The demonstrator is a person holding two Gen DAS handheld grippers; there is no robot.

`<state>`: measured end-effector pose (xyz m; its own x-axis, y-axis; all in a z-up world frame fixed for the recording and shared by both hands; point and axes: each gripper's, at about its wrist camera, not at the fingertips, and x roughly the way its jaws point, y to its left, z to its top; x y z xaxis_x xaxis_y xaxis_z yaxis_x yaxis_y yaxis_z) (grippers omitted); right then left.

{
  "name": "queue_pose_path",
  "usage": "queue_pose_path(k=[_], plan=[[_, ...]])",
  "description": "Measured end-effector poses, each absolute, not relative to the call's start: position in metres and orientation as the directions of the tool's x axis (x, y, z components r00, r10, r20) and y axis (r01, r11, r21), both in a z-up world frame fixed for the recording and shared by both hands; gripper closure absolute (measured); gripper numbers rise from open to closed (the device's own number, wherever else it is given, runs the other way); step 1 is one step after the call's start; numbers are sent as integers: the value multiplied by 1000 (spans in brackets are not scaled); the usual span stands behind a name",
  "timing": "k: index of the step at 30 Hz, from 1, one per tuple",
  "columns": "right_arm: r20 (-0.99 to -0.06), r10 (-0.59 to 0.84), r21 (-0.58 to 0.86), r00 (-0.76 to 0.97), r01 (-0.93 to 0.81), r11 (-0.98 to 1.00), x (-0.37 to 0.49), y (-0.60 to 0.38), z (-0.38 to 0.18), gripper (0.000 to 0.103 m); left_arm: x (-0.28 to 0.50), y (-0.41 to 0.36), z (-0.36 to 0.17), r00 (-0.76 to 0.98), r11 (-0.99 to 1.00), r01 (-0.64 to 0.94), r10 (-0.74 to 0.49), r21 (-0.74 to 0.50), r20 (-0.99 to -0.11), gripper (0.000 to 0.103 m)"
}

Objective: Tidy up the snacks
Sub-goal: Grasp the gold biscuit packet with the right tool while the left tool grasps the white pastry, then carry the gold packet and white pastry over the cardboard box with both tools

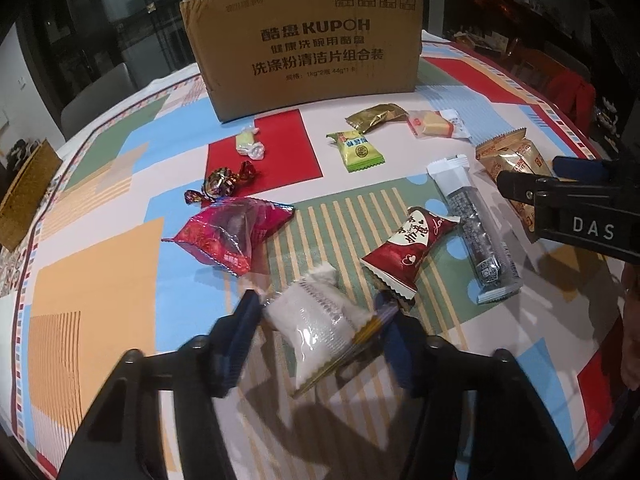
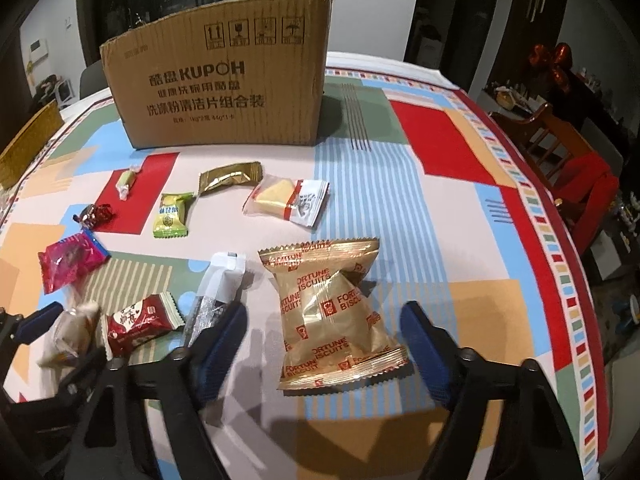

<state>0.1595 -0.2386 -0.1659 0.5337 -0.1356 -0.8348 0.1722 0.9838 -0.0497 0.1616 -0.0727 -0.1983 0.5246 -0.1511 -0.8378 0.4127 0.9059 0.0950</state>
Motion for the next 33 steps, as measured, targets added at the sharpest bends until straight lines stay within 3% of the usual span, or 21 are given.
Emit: queue_pose_path(k=[5, 9, 33], plan=[[-854, -112, -22, 508, 181, 983, 161, -243, -174, 47, 160, -74, -198, 528, 906, 410, -144, 103, -837, 54], [-856, -95, 1, 508, 185, 983, 160, -246, -175, 55, 159, -73, -194, 544, 907, 406, -141, 112, -827, 64], [-794, -81, 10, 602, 146, 989, 147, -233, -126, 58, 147, -60, -148, 599, 930, 361, -171, 73, -782, 66]])
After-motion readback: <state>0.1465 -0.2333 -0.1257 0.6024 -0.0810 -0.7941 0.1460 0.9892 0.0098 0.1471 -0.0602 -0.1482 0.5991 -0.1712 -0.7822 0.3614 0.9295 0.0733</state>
